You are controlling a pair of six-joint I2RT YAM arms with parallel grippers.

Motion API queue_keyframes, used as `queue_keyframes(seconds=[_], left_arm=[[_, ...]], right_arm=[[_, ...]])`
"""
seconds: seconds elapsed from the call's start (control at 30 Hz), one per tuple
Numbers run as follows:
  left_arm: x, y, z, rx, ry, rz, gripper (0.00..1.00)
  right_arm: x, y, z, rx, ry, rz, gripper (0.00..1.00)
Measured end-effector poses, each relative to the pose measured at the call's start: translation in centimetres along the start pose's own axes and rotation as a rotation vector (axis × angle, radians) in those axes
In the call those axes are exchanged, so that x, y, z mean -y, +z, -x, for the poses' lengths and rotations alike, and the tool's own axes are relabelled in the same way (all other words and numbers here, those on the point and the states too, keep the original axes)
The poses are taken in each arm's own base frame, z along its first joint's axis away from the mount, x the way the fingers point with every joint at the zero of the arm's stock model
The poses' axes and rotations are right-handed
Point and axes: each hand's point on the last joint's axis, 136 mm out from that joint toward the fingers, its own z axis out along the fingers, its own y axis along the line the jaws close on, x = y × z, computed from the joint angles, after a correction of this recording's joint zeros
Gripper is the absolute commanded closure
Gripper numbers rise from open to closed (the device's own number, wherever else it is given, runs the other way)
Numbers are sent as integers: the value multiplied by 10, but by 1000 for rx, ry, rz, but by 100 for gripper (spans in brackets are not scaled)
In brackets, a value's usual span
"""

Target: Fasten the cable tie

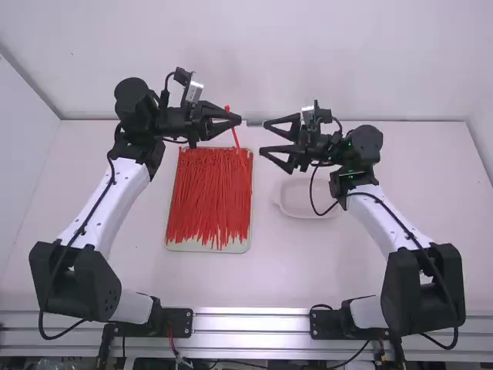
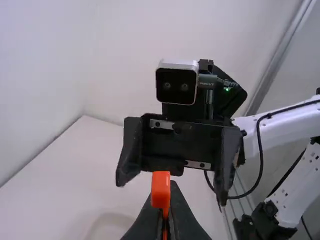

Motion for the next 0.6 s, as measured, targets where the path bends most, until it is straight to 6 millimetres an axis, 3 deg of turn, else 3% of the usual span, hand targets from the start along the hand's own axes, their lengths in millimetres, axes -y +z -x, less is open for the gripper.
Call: queue_keyframes(seconds=[0.3, 0.6], left_arm=[[5, 0, 0, -7, 17, -28, 98], [8, 0, 6, 2, 6, -33, 98]], right_arm=[[-12, 22, -32, -84, 80, 61, 17], [-23, 35, -42, -107, 26, 106, 22]])
